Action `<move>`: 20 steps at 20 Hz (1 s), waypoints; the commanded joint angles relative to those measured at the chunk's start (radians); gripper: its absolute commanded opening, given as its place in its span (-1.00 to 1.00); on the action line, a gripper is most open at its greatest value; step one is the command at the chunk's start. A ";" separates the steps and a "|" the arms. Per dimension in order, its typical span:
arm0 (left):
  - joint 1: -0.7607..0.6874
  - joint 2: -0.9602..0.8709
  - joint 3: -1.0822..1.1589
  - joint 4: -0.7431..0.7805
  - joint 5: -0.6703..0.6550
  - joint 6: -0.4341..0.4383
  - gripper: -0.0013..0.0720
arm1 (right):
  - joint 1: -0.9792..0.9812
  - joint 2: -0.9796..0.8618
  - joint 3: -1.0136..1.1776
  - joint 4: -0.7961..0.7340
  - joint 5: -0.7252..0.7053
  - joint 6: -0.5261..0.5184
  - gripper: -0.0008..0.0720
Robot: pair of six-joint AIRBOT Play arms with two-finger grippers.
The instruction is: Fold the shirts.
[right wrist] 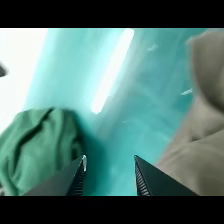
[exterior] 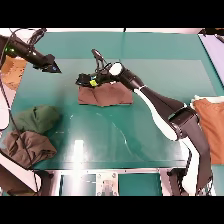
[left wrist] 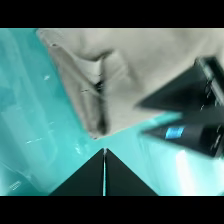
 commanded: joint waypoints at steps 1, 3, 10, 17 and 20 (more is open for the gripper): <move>0.008 0.002 0.001 0.004 -0.010 0.020 -0.90 | -0.103 0.037 0.002 -0.041 0.071 -0.003 0.04; 0.008 0.002 0.001 0.005 -0.010 0.020 -0.90 | -0.252 0.092 0.001 -0.070 0.208 -0.001 0.04; 0.008 0.002 0.001 0.004 -0.003 0.019 -0.90 | -0.623 0.116 -0.144 -0.175 0.507 0.085 0.50; 0.008 0.002 0.001 0.004 0.009 0.019 -0.90 | -0.525 0.072 -0.418 0.015 0.335 -0.040 0.50; 0.008 0.002 0.001 0.004 0.008 0.018 -0.90 | -0.444 0.055 -0.415 0.124 0.322 -0.107 0.49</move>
